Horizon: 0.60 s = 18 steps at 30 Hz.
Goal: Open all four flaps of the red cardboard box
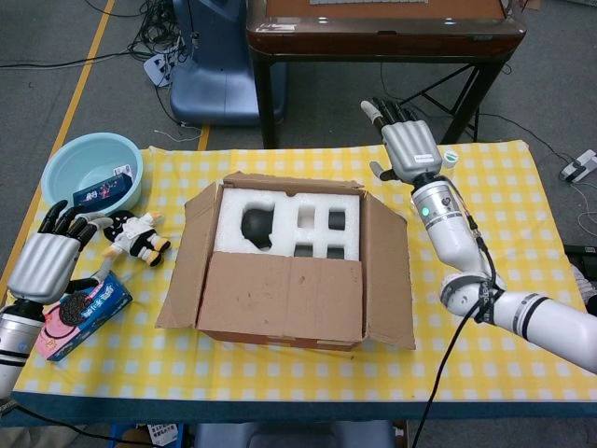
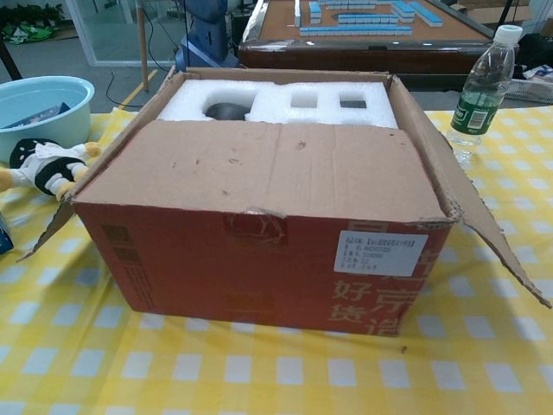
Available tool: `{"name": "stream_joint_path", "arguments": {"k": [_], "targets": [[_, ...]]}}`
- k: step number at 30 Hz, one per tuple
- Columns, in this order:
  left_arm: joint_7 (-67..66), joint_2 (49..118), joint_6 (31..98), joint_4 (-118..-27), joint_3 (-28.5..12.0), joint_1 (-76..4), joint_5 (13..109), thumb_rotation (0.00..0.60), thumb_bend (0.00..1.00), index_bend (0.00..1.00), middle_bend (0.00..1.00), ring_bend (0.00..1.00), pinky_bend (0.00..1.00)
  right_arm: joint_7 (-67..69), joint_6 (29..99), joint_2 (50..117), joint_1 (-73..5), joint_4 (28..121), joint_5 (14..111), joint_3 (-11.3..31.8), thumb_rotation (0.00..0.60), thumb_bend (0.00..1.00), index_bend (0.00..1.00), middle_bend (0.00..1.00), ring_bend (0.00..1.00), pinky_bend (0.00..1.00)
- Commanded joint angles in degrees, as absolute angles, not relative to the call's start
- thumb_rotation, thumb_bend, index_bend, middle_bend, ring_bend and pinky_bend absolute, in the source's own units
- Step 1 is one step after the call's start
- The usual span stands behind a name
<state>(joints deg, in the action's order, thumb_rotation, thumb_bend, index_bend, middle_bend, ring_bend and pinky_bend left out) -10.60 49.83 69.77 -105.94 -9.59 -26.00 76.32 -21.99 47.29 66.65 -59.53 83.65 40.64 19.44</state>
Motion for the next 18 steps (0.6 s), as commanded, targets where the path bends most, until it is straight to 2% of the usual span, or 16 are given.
{"name": "stream_joint_path", "arguments": {"k": [1,6,11,18], "targets": [[-6.0,48.9,67.7,-106.8,-10.7,-27.3,77.0,0.405,0.42,0.30,0.22,0.12,0.00,-18.8,48.9,58.9,-54.1,94.2,44.9,17.9,0.600,0.35,0.00,0.07,0.00,0.11],[-5.0,48.8,66.5,-106.5,-11.3,-28.5,77.6,0.402,0.42,0.31,0.22,0.12,0.00,-15.0,49.0,53.2,-48.9,103.1,52.0,15.2,0.600,0.44,0.03,0.15,0.02,0.11],[-6.8,49.7,67.2,-106.3,-10.9,-28.2,77.4,0.405,0.43,0.31,0.22,0.11,0.00,-9.3,46.9,50.8,-45.5,108.6,59.1,13.2,0.600,0.56,0.10,0.21,0.06,0.11],[-8.6,50.5,69.2,-106.3,-9.8,-26.6,77.4,0.405,0.43,0.31,0.22,0.11,0.00,-5.1,42.0,51.4,-45.2,110.5,65.7,11.0,0.600,0.82,0.17,0.22,0.07,0.11]]}}
